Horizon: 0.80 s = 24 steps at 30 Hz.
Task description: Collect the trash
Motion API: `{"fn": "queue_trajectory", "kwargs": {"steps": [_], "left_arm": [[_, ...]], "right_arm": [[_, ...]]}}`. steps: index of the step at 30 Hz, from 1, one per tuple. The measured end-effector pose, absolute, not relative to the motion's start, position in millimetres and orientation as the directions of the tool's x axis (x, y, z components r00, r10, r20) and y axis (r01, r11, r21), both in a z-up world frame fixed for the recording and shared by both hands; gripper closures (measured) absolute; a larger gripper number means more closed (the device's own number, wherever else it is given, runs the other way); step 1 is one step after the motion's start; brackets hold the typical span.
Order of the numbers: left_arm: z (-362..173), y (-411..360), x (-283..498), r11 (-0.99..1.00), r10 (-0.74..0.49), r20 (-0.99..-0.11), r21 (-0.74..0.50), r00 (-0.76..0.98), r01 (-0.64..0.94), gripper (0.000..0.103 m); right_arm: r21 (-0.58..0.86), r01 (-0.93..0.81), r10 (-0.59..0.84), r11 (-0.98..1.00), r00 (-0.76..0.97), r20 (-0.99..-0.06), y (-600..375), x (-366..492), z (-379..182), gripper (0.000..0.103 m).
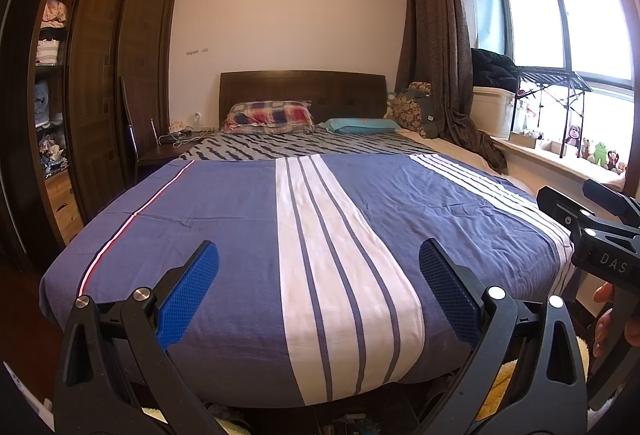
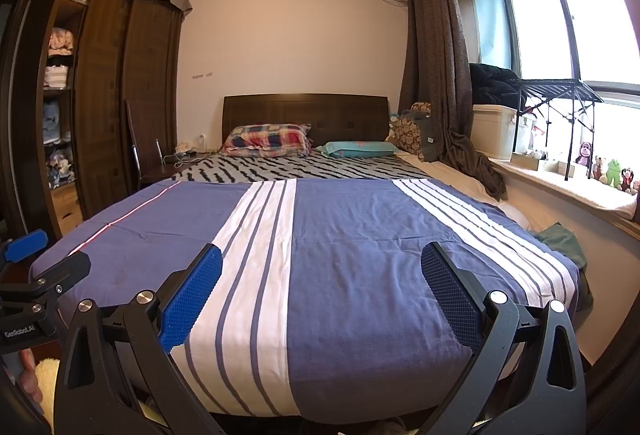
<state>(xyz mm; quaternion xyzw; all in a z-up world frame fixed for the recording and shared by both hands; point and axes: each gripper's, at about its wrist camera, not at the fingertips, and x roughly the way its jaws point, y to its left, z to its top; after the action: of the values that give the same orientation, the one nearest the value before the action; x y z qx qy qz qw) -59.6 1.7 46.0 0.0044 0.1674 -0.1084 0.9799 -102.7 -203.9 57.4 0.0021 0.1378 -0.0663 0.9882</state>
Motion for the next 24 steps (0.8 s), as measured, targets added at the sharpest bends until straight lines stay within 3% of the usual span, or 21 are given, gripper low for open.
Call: {"fn": "queue_trajectory", "kwargs": {"steps": [24], "left_arm": [[45.7, 1.6, -59.6, 0.976, -0.211, -0.328, -0.028, 0.921, 0.214, 0.008]], "right_arm": [[-0.012, 0.132, -0.13, 0.991, 0.953, -0.273, -202.9, -103.7, 57.9, 0.003]]}}
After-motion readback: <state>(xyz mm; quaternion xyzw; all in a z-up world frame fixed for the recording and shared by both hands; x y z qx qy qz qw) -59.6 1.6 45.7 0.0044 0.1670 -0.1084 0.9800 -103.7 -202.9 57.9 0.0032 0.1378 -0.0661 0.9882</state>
